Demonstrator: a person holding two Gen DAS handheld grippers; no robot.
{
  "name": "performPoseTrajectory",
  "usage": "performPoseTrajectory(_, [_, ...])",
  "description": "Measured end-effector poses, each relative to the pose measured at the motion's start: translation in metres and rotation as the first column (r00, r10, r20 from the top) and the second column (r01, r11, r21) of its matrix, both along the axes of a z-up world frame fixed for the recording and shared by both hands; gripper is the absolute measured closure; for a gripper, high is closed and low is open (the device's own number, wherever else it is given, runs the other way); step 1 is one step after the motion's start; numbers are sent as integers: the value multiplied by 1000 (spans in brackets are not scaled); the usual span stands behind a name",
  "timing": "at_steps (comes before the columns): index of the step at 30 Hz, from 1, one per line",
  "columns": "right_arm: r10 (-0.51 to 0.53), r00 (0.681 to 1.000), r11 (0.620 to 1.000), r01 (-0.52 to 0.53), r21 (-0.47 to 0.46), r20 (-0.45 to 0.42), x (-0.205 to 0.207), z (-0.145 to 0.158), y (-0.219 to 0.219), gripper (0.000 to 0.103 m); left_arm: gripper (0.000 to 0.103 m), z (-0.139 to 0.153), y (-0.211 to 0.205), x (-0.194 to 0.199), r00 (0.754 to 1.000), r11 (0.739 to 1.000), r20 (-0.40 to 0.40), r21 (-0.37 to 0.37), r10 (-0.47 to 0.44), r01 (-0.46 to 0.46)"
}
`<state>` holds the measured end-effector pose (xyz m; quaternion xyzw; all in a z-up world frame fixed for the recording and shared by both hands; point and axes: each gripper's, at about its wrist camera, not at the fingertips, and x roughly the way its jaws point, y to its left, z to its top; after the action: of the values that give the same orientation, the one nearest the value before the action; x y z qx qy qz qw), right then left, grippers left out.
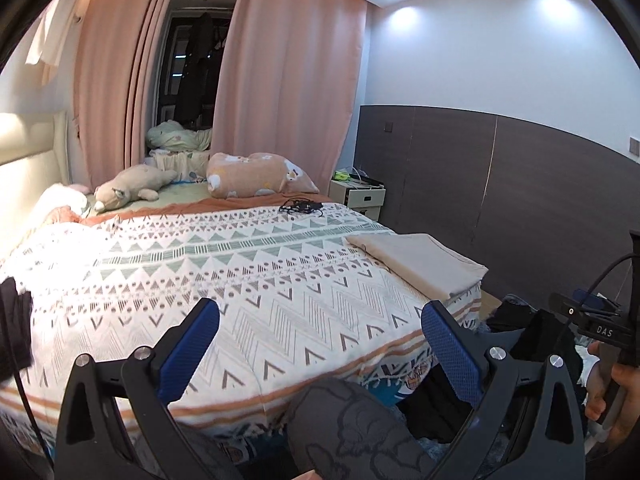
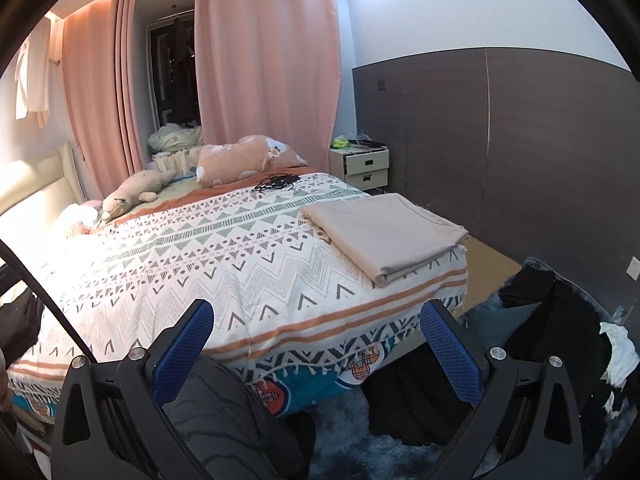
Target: Fold large clothes
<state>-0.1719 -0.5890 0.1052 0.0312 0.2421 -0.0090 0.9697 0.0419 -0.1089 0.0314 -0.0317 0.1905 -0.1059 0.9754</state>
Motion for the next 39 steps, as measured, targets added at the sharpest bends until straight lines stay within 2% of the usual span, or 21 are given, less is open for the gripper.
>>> performPoseTrajectory(6, [-16,1000,999,17,-33,20,-13,-7,13,0,0,-16,4,-17,1000,1000,-4,-13,15,-15])
performPoseTrajectory(14, [-26,999,997,29,-65,35,-28,-21,28,0,0,-29,-2,-37,997,998,49,8,57,-57])
performPoseTrajectory(19, [-28,999,996,30,-79,28,-32,-30,30,0,0,-32,-7,-41,997,998,57,31,53,-55])
performPoseTrajectory(24, [-40,999,992,44,-119,36,-32,-32,33,0,0,-34,-9,-41,998,999,46,17,48,-48])
performPoseTrajectory(39, [-27,999,996,29,-87,35,-35,-34,28,0,0,-38,-2,-42,997,997,28,8,74,-74])
